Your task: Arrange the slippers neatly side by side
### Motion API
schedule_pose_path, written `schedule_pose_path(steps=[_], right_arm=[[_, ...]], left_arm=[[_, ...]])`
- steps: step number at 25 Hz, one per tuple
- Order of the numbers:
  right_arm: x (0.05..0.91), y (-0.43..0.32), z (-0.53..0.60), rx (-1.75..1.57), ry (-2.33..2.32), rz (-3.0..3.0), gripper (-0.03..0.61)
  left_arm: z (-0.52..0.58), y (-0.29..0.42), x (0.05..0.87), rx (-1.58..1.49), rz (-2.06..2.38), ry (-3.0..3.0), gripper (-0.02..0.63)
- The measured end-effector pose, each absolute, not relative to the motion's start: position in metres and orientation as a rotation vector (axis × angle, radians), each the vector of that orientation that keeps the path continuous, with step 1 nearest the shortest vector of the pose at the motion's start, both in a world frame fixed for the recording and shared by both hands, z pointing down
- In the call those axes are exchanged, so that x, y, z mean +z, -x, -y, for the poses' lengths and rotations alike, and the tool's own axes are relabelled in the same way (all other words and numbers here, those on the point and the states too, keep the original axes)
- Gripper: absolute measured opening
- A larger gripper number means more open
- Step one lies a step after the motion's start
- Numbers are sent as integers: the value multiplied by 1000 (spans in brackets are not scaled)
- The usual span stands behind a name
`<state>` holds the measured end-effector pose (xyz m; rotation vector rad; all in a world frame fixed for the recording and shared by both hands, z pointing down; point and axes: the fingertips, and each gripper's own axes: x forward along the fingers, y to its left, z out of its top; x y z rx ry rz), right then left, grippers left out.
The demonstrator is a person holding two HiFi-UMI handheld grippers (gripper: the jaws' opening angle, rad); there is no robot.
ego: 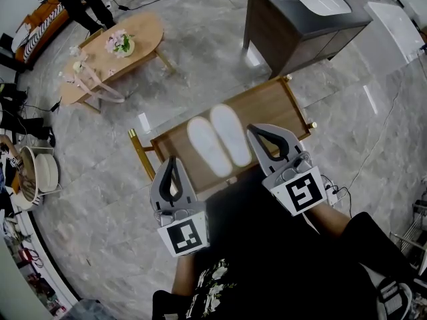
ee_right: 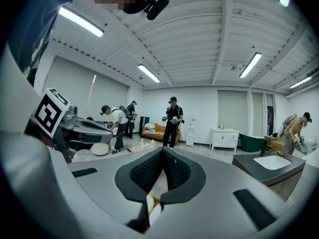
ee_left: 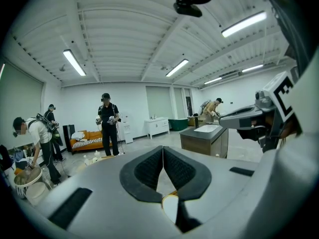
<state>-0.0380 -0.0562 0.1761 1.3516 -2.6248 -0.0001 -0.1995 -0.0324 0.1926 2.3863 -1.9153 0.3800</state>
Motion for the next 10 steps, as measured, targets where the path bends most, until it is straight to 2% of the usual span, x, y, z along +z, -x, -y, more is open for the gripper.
schedule_pose_path(steps=[10], right_arm=[[176, 40, 52, -19, -1336, 2634, -2]], left_arm=[[37, 190, 194, 349, 1885, -2405, 5]])
